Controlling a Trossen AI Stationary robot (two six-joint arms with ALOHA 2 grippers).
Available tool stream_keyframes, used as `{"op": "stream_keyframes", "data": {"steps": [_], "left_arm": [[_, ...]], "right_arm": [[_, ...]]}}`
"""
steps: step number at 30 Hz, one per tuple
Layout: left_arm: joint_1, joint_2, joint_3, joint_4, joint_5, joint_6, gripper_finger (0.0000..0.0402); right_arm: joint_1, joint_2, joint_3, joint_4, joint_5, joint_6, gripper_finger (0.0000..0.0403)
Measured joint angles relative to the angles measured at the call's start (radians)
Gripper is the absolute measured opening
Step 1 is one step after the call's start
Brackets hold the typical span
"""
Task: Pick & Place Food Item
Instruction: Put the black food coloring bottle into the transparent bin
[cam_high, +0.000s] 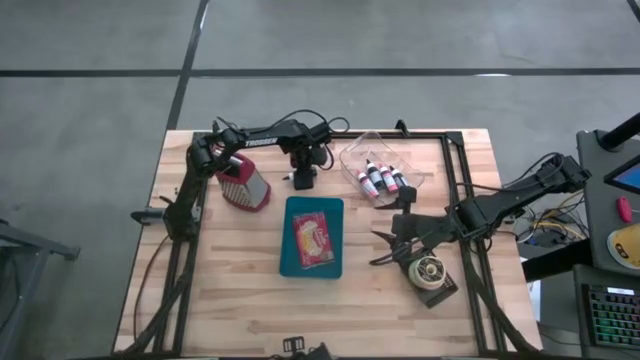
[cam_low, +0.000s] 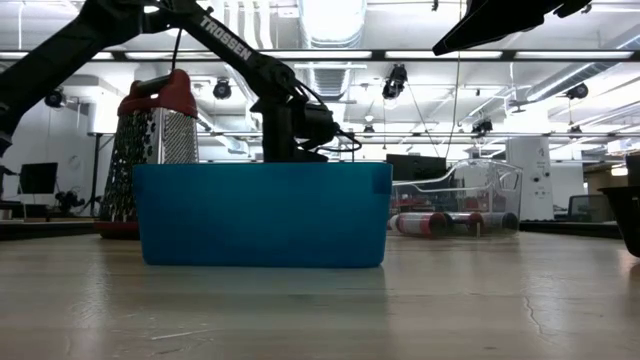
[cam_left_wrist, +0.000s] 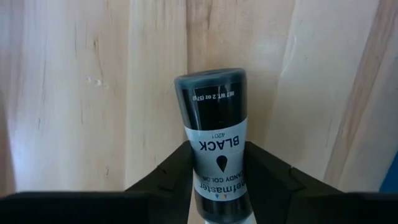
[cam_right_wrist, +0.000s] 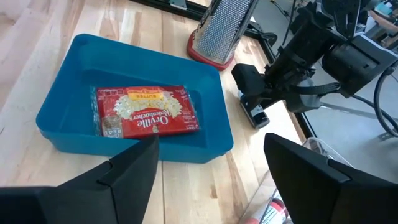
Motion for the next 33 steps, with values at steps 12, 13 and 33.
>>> {"op": "stream_keyframes", "data": {"steps": [12, 13, 33], "left_arm": [[0.000, -0.010, 0.000, -0.041, -0.026, 0.020, 0.0124], [0.000, -0.014, 0.000, -0.042, -0.026, 0.023, 0.0124], [0.001, -0.199, 0.002, 0.029, -0.018, 0.034, 0.0124]], "right_arm": [[0.000, 0.000, 0.000, 0.000, -0.004, 0.000, 0.0279], [0.000, 0.000, 0.000, 0.000, -0.004, 0.000, 0.0279], [0.000, 0.000, -0.005, 0.002, -0.008, 0.005, 0.0276]]}}
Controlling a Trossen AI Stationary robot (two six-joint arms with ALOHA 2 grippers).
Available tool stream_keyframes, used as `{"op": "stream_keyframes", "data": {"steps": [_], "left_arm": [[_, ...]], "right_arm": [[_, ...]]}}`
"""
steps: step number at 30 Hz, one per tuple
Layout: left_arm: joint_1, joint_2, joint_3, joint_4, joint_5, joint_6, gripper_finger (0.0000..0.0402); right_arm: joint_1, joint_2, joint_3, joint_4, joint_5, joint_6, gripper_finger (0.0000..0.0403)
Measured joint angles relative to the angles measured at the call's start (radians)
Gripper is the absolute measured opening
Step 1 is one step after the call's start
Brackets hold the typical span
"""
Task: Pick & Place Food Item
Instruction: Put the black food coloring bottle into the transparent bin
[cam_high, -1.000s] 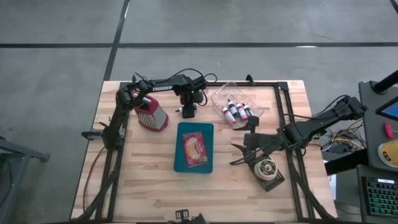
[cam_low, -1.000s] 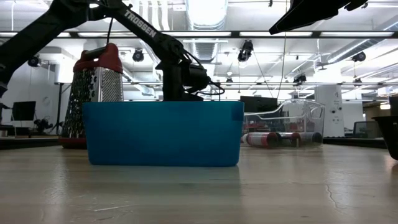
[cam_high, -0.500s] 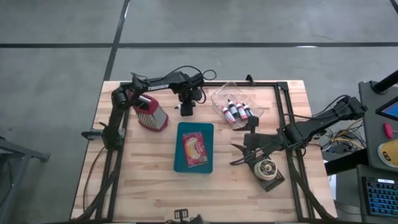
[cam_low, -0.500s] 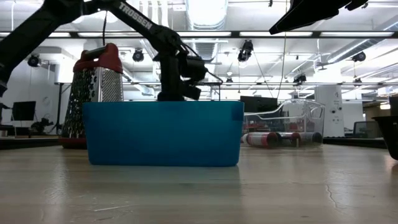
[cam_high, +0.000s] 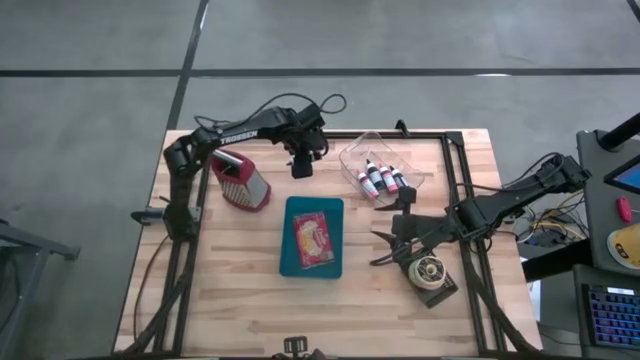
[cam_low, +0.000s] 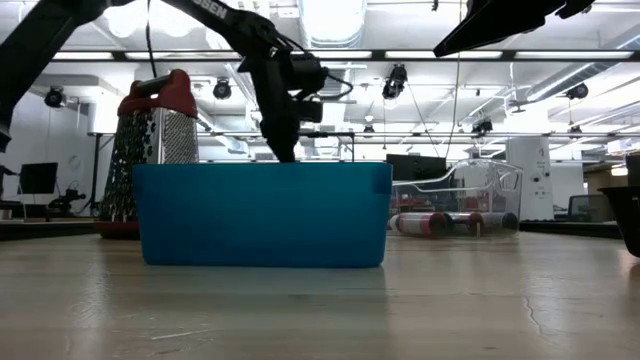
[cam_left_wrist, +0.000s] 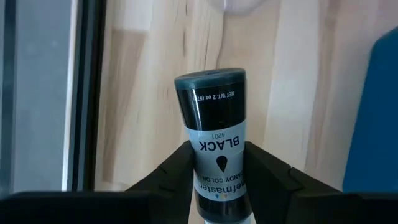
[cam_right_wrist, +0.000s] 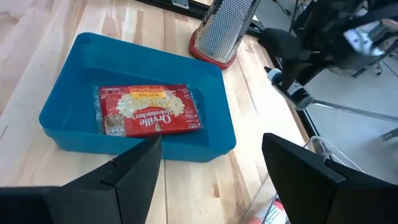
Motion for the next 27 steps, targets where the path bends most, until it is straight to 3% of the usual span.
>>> {"op": "stream_keyframes", "data": {"steps": [13, 20, 27], "left_arm": [[0.000, -0.032, 0.000, 0.095, 0.134, 0.029, 0.0124], [0.000, -0.043, 0.000, 0.191, 0.333, 0.041, 0.0124], [-0.004, -0.083, -0.035, 0.414, 0.460, 0.020, 0.0124]], "right_arm": [[0.000, 0.000, -0.008, 0.008, 0.000, 0.012, 0.0269], [0.000, 0.000, -0.012, 0.021, 0.000, 0.012, 0.0271], [0.000, 0.000, -0.012, 0.023, 0.001, 0.013, 0.0272]]}}
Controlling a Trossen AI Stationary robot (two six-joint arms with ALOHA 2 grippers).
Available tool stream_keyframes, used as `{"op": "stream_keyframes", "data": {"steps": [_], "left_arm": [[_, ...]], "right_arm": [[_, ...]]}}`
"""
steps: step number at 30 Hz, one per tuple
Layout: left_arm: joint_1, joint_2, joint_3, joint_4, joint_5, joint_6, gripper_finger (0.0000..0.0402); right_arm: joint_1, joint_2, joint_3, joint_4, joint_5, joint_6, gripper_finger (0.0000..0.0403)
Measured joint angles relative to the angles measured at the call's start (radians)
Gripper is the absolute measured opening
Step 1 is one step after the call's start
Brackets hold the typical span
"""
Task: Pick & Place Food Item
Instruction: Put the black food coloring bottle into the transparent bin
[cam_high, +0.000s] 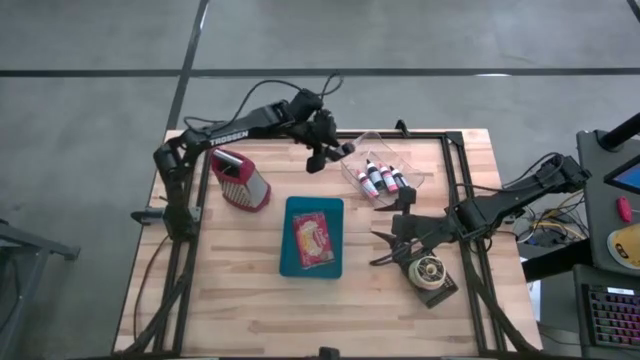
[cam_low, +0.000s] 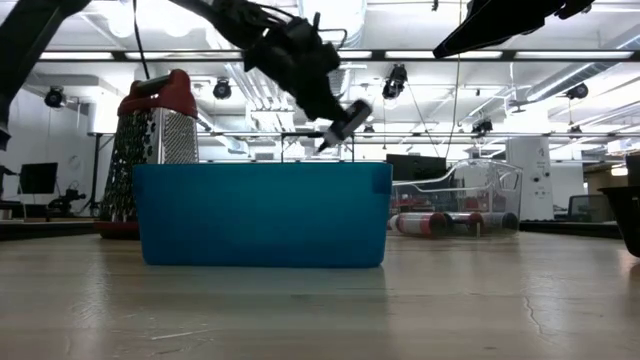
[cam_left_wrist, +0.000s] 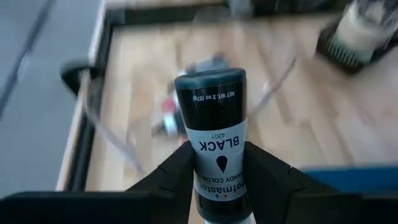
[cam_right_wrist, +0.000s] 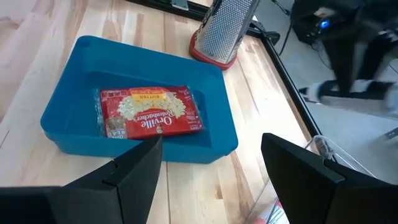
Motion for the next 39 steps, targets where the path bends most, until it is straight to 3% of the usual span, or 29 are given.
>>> {"op": "stream_keyframes", "data": {"steps": [6, 15, 26, 31, 36, 39], "left_arm": [[-0.008, -0.045, -0.094, 0.273, 0.065, -0.049, 0.0124], [-0.034, -0.163, -0.239, 0.524, 0.077, -0.102, 0.0124], [-0.104, -0.386, -0.535, 0.738, -0.020, -0.142, 0.0124], [-0.145, -0.453, -0.642, 0.820, -0.071, -0.145, 0.0124], [-0.176, -0.508, -0.749, 0.947, -0.081, -0.170, 0.0124], [-0.198, -0.525, -0.815, 1.025, -0.100, -0.183, 0.0124]], "right_arm": [[0.000, 0.000, -0.002, 0.001, 0.000, 0.000, 0.0272], [0.000, 0.000, -0.005, 0.003, 0.003, -0.002, 0.0272], [0.000, 0.000, -0.008, 0.042, 0.009, -0.036, 0.0272], [-0.001, 0.000, -0.044, 0.235, 0.009, -0.129, 0.0272], [-0.012, 0.000, -0.162, 0.603, -0.015, -0.268, 0.0271], [-0.048, 0.000, -0.244, 0.813, -0.093, -0.314, 0.0271]]}}
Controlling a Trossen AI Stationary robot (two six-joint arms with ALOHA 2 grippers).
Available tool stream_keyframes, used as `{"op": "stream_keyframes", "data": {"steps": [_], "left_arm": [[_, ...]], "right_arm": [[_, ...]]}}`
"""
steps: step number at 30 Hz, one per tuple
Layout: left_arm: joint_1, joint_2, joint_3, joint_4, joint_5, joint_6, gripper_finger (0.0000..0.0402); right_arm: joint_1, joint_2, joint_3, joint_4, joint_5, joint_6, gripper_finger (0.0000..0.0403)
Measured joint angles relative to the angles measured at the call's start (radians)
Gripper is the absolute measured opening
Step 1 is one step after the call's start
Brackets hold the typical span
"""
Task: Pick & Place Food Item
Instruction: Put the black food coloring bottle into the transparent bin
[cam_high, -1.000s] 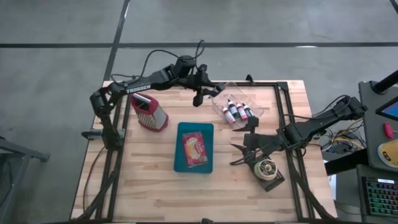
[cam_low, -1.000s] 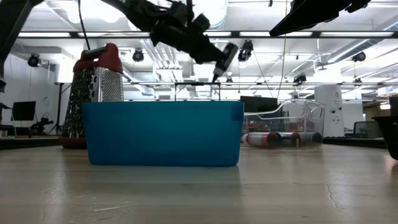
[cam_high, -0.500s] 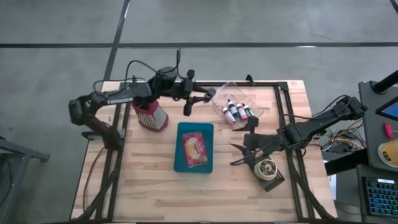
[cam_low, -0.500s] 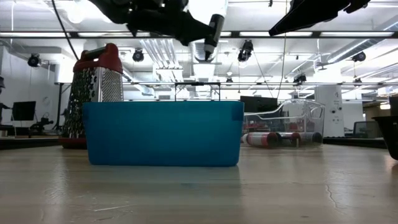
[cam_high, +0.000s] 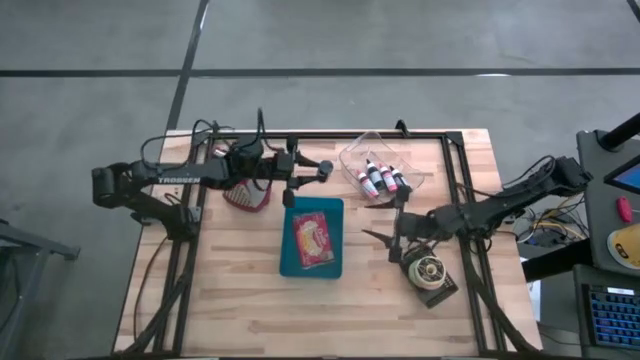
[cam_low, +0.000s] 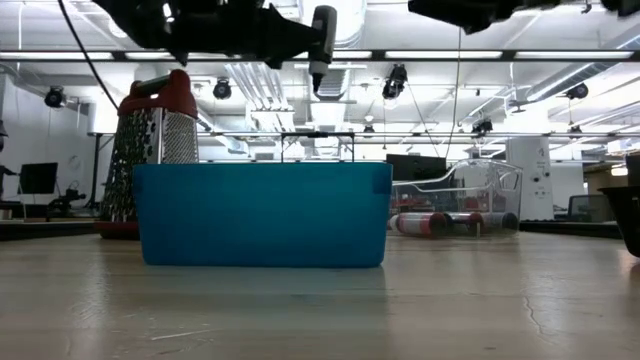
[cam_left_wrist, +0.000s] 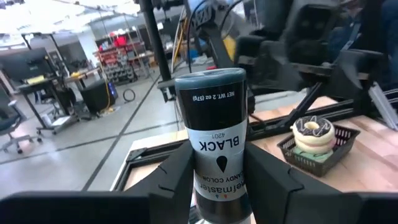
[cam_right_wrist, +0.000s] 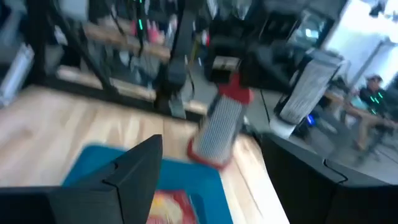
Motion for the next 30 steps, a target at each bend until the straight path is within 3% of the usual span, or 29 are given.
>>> {"op": "stream_keyframes", "data": {"steps": [6, 12, 21, 30], "left_arm": [[-0.048, -0.004, -0.091, 0.154, -0.028, -0.031, 0.0124], [-0.107, -0.002, -0.120, 0.188, -0.084, -0.010, 0.0124], [-0.127, 0.000, -0.129, 0.175, -0.095, -0.008, 0.0124], [-0.139, 0.049, -0.161, 0.223, -0.095, -0.022, 0.0124]], "right_arm": [[-0.139, 0.003, -0.120, 0.292, -0.243, 0.026, 0.0269], [-0.288, 0.015, -0.119, 0.322, -0.436, 0.095, 0.0277], [-0.335, 0.108, -0.018, 0.303, -0.453, 0.071, 0.0294], [-0.380, 0.282, 0.109, 0.291, -0.489, 0.056, 0.0295]]}}
